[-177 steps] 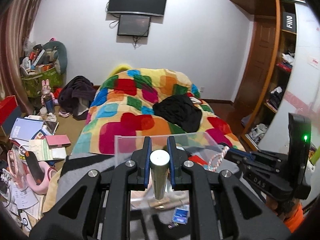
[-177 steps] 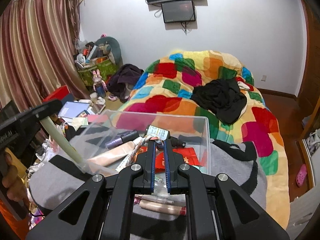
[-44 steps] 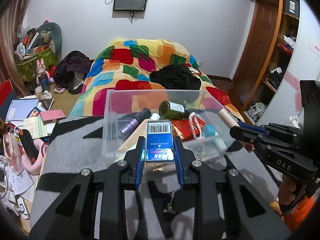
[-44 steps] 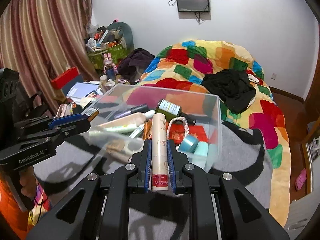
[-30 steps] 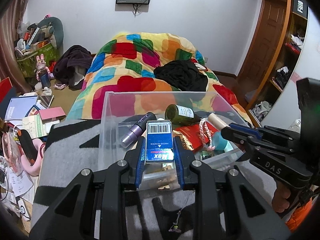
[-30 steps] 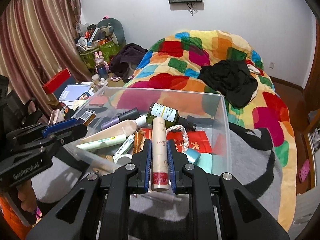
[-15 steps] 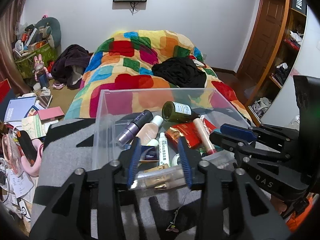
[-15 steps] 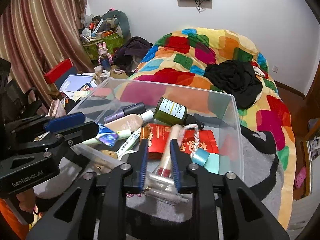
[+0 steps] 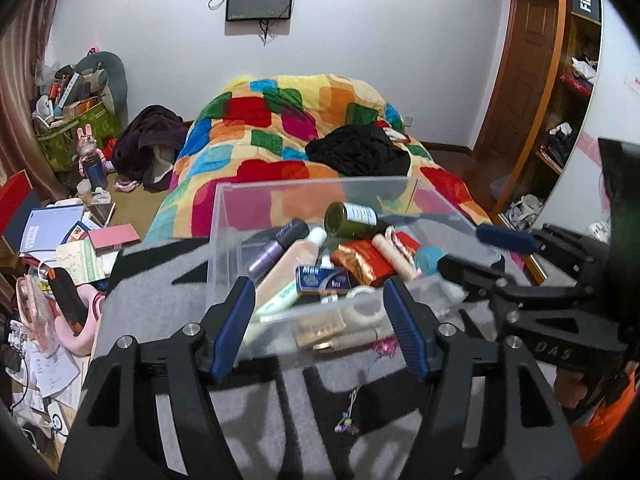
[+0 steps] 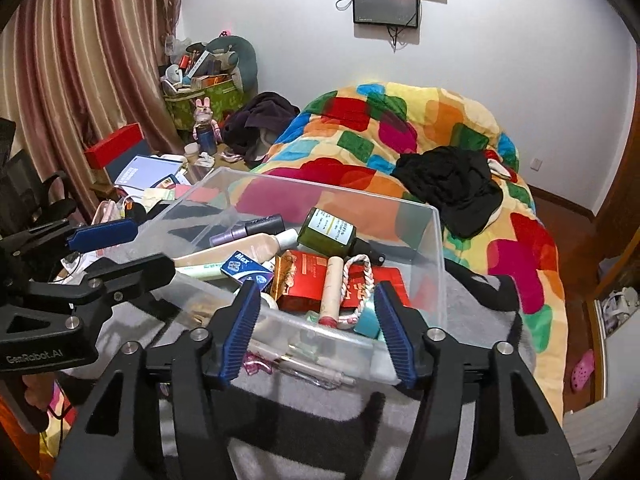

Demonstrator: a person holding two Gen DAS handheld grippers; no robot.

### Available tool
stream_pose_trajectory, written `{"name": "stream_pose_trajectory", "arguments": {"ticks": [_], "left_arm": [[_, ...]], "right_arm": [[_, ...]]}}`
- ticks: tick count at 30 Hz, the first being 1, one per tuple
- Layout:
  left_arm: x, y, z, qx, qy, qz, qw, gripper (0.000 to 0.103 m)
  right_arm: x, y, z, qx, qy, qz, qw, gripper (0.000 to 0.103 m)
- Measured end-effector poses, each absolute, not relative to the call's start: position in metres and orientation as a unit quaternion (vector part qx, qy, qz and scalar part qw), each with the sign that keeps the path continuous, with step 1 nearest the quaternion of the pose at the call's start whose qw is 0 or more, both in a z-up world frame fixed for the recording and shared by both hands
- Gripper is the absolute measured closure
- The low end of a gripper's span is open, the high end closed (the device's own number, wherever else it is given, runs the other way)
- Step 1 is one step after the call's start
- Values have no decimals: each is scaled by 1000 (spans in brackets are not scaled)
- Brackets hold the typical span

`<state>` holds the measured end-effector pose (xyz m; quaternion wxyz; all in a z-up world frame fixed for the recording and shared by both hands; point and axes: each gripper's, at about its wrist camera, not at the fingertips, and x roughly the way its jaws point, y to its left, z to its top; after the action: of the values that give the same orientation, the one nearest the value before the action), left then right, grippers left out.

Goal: Organize objects

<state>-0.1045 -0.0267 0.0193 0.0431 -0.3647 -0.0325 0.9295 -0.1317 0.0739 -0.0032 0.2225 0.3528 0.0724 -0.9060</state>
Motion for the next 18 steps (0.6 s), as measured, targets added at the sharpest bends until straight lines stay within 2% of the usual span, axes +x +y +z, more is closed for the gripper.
{"name": "stream_pose_trajectory", "arguments": {"ticks": [2,16,18], "left_arm": [[-101,-29,15,-373,-36,926,43,25],[-84,-19,-46,-451,-9,890,62,25],[-84,-14,-54,-463,-3,883,71,31]], "right_arm": [[-127,77,-3,349,75,-908,219,43],[-108,110,-35,383,81,-899,198,33],[-112,111,-45,397,81,-894,194,33]]}}
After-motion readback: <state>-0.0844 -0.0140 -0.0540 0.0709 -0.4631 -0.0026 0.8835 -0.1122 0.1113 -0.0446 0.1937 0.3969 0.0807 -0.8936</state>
